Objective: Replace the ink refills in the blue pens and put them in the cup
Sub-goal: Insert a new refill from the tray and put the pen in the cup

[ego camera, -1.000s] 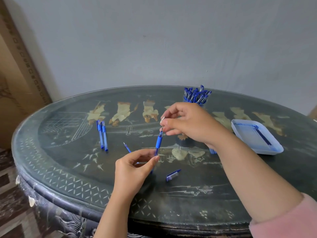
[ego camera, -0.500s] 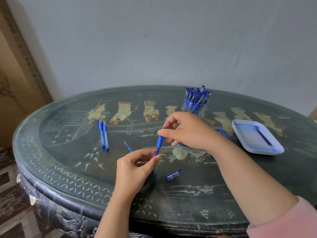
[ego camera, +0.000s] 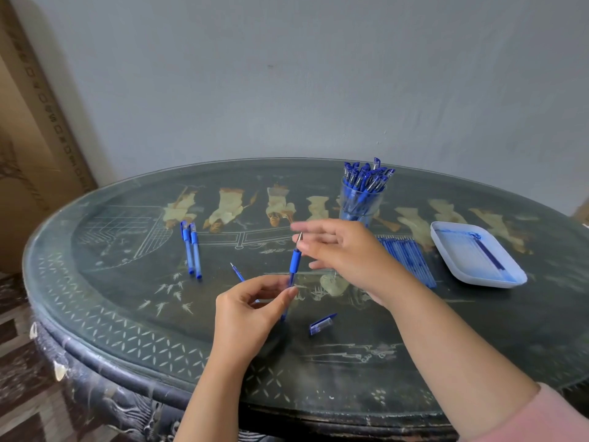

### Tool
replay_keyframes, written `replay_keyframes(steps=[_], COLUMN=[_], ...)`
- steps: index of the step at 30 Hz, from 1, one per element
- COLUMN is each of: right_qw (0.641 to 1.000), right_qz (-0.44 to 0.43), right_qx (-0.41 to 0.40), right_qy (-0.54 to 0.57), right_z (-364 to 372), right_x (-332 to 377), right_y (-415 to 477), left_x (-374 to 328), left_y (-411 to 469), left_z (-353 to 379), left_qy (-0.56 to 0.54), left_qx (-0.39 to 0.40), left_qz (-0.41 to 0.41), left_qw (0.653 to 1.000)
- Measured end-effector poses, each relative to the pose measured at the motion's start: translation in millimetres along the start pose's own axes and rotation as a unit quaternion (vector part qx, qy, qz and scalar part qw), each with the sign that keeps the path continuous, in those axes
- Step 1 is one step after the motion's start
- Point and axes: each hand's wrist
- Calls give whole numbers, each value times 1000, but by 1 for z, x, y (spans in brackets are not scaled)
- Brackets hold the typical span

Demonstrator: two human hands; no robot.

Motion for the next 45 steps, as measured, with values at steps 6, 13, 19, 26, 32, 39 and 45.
replay_keyframes(steps=[6, 13, 19, 26, 32, 39, 45], right_qw=[999, 997, 998, 996, 994, 992, 986], right_qz=[15, 2, -17, -5, -1, -12, 12], right_qx=[-40, -76, -7, -4, -74, -56, -130], right_qy=[-32, 2, 62, 91, 77, 108, 106], right_z=[1, 8, 8, 8, 12, 13, 20], right_x=[-2, -3, -2, -1, -7, -9, -10], right_y=[3, 6, 2, 3, 5, 4, 8], left_x=[0, 0, 1, 3, 3, 3, 5], left_y=[0, 0, 1, 2, 2, 2, 2], left_z=[0, -1, 0, -1, 0, 0, 0], left_qy=[1, 12, 0, 11, 12, 21, 39], left_qx=[-6, -1, -8, -6, -4, -1, -1], left_qz=[-3, 1, -2, 5, 11, 18, 28], left_qw=[1000, 1000, 1000, 1000, 1000, 1000, 999])
Point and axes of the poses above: each hand's wrist, its own y-axis towards the middle knuckle, its own z-axis out of the palm, x = y × z, and after that the axes turned 12 degrees about x, right-handed
